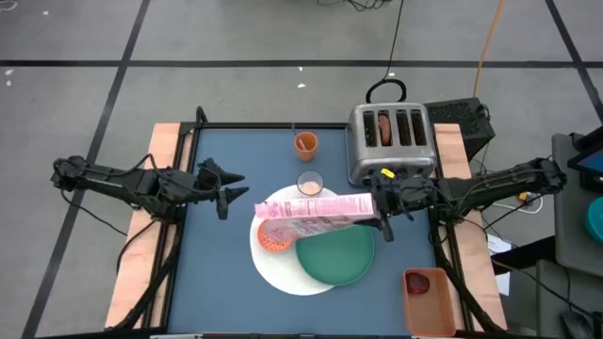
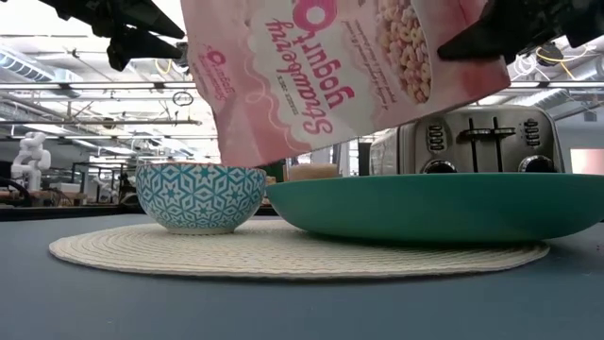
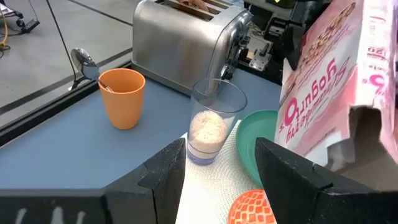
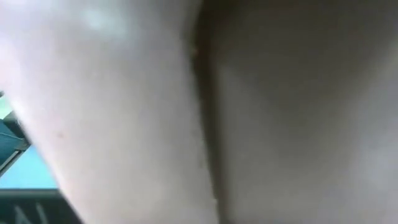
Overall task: Arrange a breakfast setting
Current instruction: Pour the cereal from the cereal box into the orange bowl
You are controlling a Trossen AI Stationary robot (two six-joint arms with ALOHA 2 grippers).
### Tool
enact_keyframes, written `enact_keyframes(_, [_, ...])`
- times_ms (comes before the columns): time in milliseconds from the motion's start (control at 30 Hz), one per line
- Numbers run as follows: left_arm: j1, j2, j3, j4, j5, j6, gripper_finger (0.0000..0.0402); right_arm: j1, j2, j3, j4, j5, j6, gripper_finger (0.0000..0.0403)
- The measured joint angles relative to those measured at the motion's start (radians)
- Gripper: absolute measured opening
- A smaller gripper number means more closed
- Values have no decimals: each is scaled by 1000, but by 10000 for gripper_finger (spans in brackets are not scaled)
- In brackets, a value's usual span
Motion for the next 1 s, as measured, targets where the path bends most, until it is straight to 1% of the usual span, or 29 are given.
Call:
enact_keyframes(100, [0, 0, 0, 0, 0, -2, 198, 0, -1, 1, 57, -2, -8, 215])
enact_keyframes(267, [0, 0, 0, 0, 0, -2, 198, 0, 1, -1, -8, -2, 2, 215])
enact_keyframes(400, [0, 0, 0, 0, 0, -2, 198, 0, -1, 1, 35, -2, -5, 215])
enact_keyframes(567, [0, 0, 0, 0, 0, -2, 198, 0, 0, 0, 12, -2, -6, 215])
enact_keyframes(667, [0, 0, 0, 0, 0, -2, 198, 0, 0, 0, 47, -2, -7, 215])
enact_keyframes(1000, [0, 0, 0, 0, 0, -1, 198, 0, -1, 0, -1, 0, -12, 215])
